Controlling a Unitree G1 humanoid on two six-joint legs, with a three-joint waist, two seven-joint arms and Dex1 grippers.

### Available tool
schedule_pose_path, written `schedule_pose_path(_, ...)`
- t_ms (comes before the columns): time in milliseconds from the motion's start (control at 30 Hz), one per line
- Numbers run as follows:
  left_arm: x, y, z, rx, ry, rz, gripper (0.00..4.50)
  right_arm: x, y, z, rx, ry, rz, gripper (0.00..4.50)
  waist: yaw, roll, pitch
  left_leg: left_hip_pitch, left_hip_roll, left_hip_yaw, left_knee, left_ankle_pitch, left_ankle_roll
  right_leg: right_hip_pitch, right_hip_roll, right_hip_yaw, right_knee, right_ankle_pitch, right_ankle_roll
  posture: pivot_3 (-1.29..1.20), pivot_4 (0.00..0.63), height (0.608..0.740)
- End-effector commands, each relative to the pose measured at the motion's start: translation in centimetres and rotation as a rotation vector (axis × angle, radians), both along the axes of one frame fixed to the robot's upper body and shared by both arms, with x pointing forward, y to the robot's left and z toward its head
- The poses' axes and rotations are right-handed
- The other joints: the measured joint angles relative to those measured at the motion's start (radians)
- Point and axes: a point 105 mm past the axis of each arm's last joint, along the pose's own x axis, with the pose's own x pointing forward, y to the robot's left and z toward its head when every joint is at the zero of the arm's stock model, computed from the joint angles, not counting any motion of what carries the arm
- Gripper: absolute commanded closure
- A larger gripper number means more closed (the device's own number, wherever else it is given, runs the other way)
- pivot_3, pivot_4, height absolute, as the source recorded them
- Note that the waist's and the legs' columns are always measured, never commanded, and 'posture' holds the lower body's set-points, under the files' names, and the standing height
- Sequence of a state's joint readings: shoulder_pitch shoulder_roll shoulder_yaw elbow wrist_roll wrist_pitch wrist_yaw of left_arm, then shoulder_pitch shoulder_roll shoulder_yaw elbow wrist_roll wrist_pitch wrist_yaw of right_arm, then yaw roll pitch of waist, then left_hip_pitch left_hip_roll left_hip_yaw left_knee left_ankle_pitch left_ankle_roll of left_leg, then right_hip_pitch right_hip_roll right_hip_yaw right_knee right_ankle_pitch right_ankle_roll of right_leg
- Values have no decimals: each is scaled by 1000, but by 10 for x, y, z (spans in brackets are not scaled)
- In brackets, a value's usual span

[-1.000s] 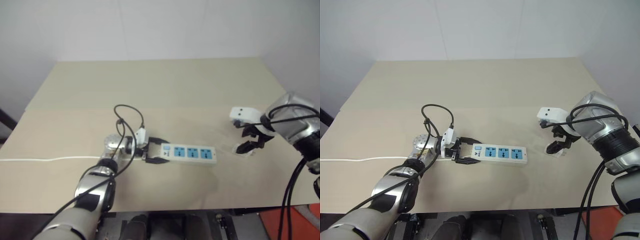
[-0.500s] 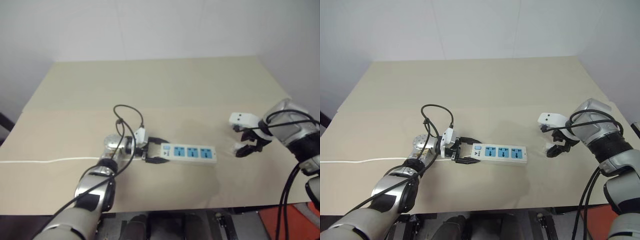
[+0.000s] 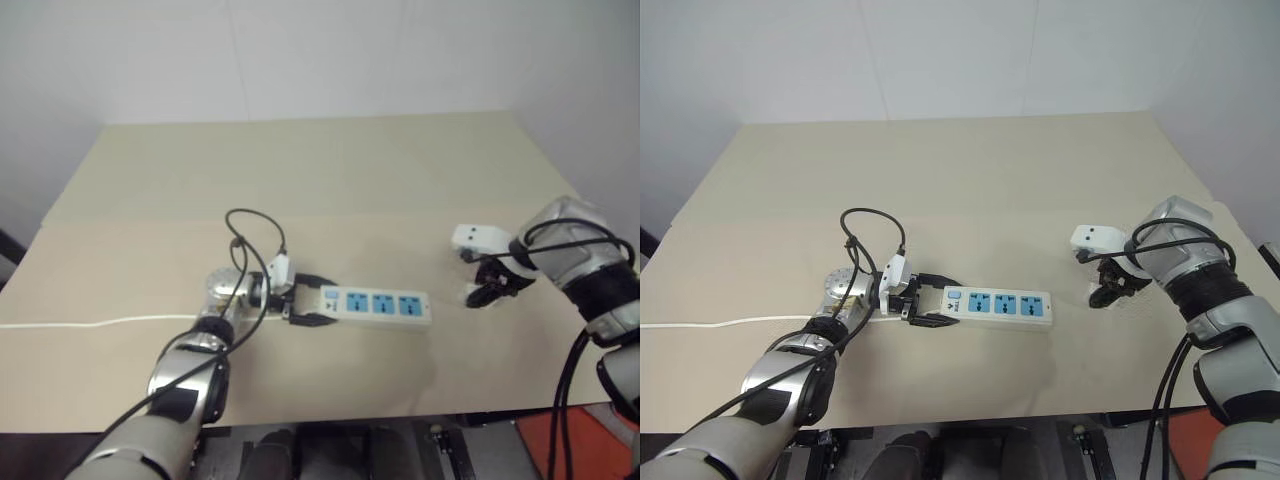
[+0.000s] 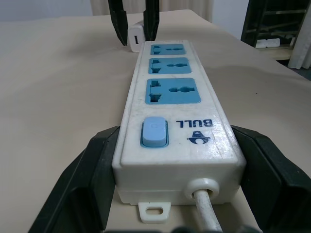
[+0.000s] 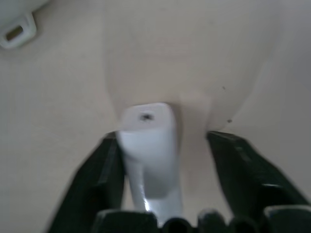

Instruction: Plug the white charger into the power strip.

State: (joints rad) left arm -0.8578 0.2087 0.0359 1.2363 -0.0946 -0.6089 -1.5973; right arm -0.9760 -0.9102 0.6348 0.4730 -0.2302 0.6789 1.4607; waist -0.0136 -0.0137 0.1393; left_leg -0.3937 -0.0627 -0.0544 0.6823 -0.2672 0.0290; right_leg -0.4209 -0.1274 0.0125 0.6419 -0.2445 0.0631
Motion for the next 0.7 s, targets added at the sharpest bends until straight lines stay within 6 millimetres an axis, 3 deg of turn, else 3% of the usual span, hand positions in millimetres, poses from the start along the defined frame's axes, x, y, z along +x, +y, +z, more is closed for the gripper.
schedule_pose_path(33,2,-1,4,-11,-28,9,1259,5,1,15,3,-52,7,2849,0,0,0,0,0,0,0,0,0,0,0,0,0,0,0,0,150,740)
schedule_pose_path(100,2,0,4,-9,-30,14,1259,6,0,15,-1,-53,2,3397,0,0,0,0,0,0,0,0,0,0,0,0,0,0,0,0,150,740)
schedule_pose_path(333,2,1,3,2,-32,11,1259,5,-3,22,-33,-83,8,3397,-1,0,0,0,0,0,0,0,0,0,0,0,0,0,0,0,150,740)
schedule_pose_path(467,0,3,1,10,-30,3,1259,4,9,38,22,-156,70,3397,-1,0,0,0,0,0,0,0,0,0,0,0,1,0,0,0,150,740)
schedule_pose_path(600,0,8,-3,79,-50,-3,1259,19,53,98,454,-459,112,3397,-8,0,0,1,1,1,0,0,0,0,0,0,1,0,0,0,150,740)
schedule_pose_path(700,3,13,-3,94,-43,23,1259,14,72,117,782,-581,189,3397,-3,-3,-2,4,2,0,-1,0,-1,2,0,0,3,0,0,0,150,740)
